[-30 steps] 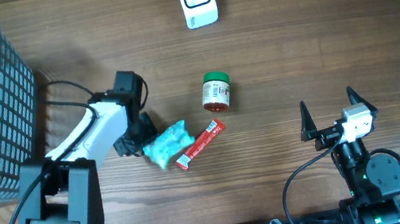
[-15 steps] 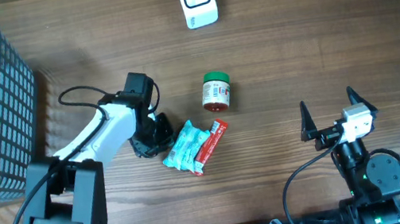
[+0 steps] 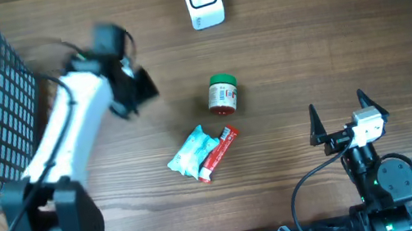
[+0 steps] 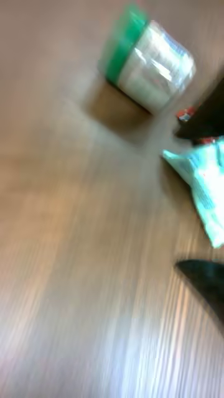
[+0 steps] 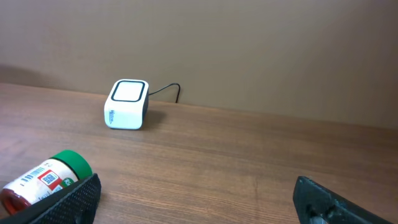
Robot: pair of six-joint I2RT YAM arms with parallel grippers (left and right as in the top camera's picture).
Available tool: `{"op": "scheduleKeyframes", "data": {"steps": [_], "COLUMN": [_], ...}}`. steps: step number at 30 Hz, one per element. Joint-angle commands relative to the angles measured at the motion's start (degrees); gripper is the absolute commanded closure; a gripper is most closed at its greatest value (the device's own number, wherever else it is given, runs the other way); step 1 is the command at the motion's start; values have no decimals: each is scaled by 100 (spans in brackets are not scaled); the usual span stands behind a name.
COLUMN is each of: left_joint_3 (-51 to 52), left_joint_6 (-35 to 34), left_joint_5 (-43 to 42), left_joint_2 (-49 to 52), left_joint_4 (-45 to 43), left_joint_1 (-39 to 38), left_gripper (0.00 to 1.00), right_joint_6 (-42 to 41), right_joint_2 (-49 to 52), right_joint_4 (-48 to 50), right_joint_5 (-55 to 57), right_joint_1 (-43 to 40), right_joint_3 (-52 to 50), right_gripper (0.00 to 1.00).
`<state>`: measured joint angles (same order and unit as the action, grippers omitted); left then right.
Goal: Scan the item barcode
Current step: 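Release the wipes pack and move the left arm back to the basket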
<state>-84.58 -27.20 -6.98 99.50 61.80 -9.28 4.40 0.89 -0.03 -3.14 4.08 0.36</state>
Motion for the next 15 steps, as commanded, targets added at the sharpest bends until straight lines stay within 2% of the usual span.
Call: {"op": "scheduleKeyframes", "data": {"steps": [1,3,6,8,11,15], "left_joint_3": [-1685,-2465,-3117,-3235,-3233,-3215], "left_joint_6": [758,1152,1204,1215,1648,1801], "left_joint_5": [957,1397,2173,2592,2789,2787], "left_joint_2": [-341,-374,-435,-483,-459,-304], "left_joint_4": [442,492,251,4,-24,339], "left_joint_1": [518,807,1250,1593,2118,2828], "left_gripper": [28,19,11,0,0,0], "right_joint_6": [7,7,7,4,7,7], "right_joint_2": [-24,-24,-24,-24,-24,-24], "right_joint_4": [15,15,15,15,15,15], "right_joint_5": [70,70,70,70,70,70], "right_joint_1": [-20,-20,-20,-20,-20,-20], "right_joint_3": [-7,-7,-7,-7,-7,-7], "right_gripper": [0,0,0,1,0,0]}}
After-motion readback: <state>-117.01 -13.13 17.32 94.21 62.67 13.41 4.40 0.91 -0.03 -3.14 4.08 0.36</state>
